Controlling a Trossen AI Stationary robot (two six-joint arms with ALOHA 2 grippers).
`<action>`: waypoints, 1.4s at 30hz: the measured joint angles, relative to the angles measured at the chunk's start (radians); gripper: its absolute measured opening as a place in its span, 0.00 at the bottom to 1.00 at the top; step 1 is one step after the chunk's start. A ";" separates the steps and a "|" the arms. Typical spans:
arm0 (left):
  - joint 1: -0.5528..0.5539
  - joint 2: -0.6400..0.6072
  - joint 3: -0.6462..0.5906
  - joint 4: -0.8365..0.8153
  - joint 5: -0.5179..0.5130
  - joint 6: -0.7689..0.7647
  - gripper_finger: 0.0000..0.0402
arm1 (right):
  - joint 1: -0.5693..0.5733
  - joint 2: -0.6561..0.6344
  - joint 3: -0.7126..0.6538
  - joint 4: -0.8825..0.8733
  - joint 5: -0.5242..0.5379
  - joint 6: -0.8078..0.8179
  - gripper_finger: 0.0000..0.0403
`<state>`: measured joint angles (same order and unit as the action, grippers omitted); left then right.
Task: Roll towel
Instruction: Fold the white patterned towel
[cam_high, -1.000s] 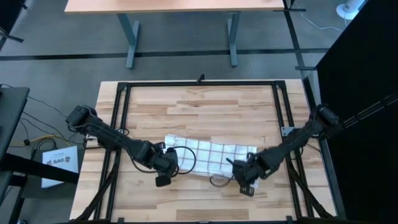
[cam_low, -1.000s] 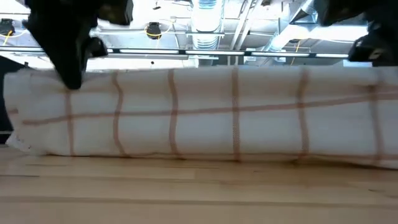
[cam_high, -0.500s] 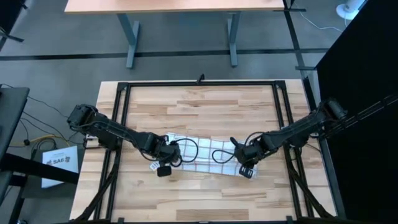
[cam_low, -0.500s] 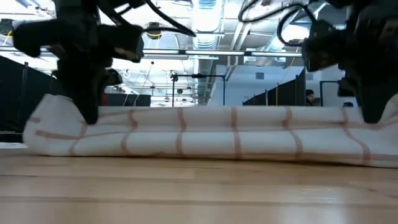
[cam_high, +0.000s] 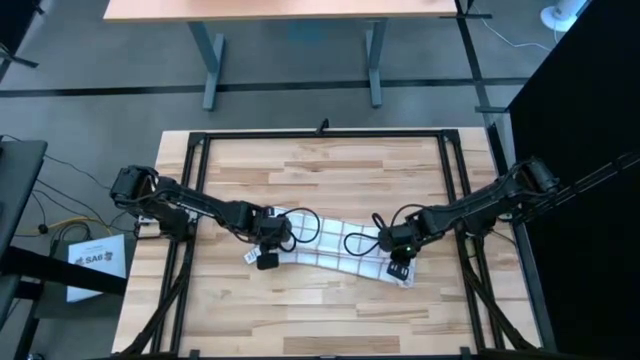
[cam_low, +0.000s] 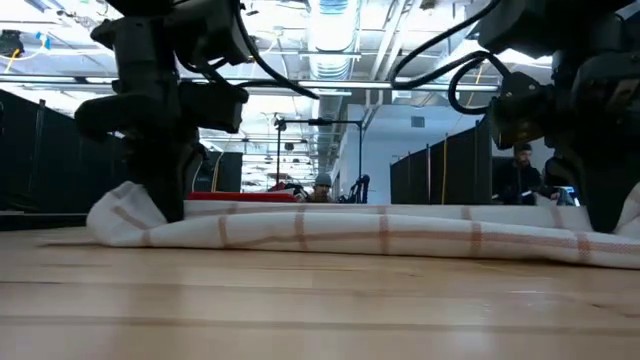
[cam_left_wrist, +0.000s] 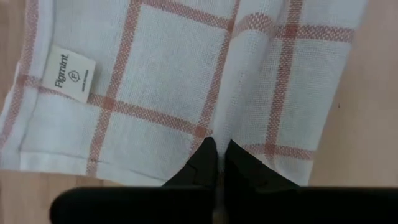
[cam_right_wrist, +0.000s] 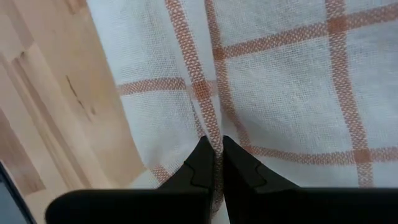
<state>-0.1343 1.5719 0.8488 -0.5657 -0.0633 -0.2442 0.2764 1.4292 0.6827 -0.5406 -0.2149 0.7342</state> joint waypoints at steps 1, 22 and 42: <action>0.006 0.000 0.000 -0.002 -0.003 0.002 0.04 | -0.001 0.000 -0.001 -0.006 0.000 -0.001 0.03; 0.034 -0.075 0.213 -0.197 -0.052 0.037 0.42 | 0.077 -0.168 0.068 -0.016 0.039 -0.002 0.41; 0.050 -0.036 -0.090 0.010 -0.074 0.041 0.41 | 0.187 -0.038 -0.151 0.274 0.085 0.130 0.38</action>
<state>-0.0839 1.5363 0.7593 -0.5552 -0.1372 -0.2028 0.4635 1.3908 0.5320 -0.2662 -0.1295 0.8645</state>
